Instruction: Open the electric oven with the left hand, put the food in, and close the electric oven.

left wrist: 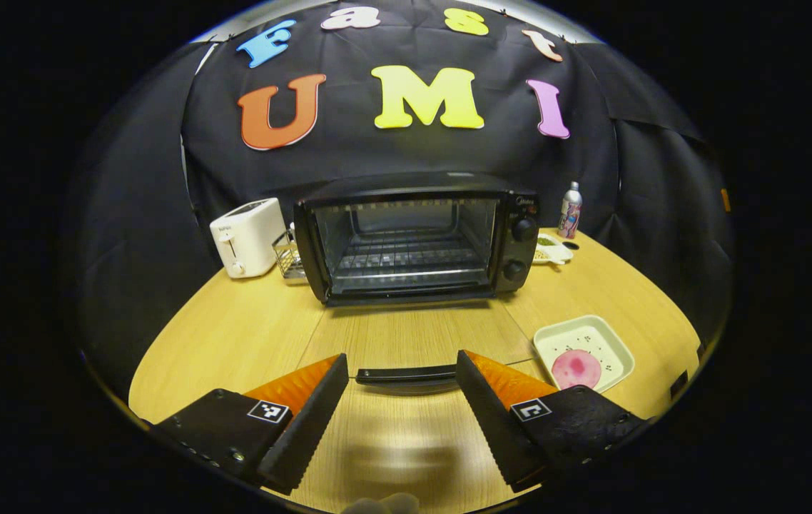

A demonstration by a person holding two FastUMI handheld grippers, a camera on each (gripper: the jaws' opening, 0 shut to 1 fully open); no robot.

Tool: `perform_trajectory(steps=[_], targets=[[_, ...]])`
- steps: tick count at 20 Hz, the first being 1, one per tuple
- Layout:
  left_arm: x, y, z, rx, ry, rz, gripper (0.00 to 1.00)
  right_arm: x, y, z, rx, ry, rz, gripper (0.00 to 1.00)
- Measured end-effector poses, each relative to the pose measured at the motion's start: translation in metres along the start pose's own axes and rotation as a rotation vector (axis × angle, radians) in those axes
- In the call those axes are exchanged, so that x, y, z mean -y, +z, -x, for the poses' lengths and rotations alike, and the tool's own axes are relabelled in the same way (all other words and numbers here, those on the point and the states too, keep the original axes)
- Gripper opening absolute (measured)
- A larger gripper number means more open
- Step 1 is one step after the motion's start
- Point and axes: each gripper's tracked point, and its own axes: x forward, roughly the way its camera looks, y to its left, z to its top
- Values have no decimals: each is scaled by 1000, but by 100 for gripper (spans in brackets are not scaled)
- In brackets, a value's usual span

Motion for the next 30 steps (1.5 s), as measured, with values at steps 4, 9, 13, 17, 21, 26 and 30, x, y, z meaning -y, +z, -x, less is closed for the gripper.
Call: perform_trajectory(steps=[4,9,13,17,21,26,30], targets=[[-5,42,37,100,20,-16,97,-19,-34,-39,-91,65,19,96],[-2,97,90,206,51,-21,96,-41,-86,-94,-259,159,-3,93],[5,131,130,283,64,-17,97,-60,-130,-129,-403,233,-92,83],[4,137,154,286,111,-41,100,-65,-157,-160,-497,269,-119,75],[3,133,167,270,172,-21,96,-69,-175,-185,-581,298,-162,60],[-5,131,184,269,279,-12,96,-71,-190,-195,-686,323,-175,50],[-8,124,193,261,329,21,96,-65,-194,-194,-779,282,-179,17]])
